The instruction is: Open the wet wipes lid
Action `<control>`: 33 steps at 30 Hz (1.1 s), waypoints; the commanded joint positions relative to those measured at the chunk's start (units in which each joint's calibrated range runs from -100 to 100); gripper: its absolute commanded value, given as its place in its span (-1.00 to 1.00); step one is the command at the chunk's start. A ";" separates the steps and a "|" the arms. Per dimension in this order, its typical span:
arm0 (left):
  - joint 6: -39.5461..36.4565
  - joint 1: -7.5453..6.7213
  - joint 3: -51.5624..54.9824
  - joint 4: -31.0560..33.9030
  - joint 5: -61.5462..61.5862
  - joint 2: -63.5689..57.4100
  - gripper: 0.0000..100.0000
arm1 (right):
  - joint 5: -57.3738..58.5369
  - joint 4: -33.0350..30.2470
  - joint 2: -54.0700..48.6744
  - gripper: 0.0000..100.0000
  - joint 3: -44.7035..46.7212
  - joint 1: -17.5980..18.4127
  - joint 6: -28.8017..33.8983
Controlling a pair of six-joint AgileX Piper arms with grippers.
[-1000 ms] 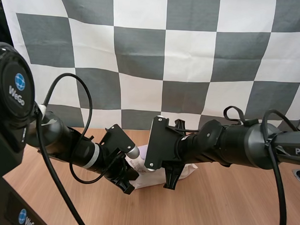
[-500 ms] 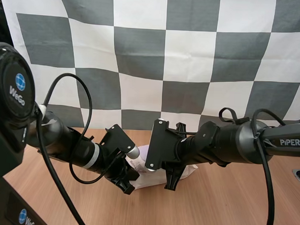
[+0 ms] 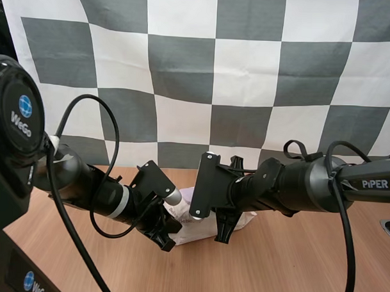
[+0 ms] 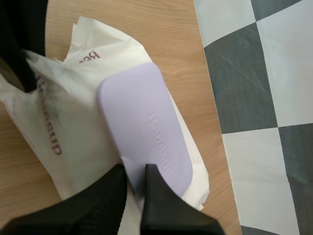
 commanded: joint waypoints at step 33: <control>1.07 -0.06 1.50 1.49 -4.04 0.03 -1.00 | -6.84 10.25 -0.01 -1.00 -7.00 -0.05 -0.01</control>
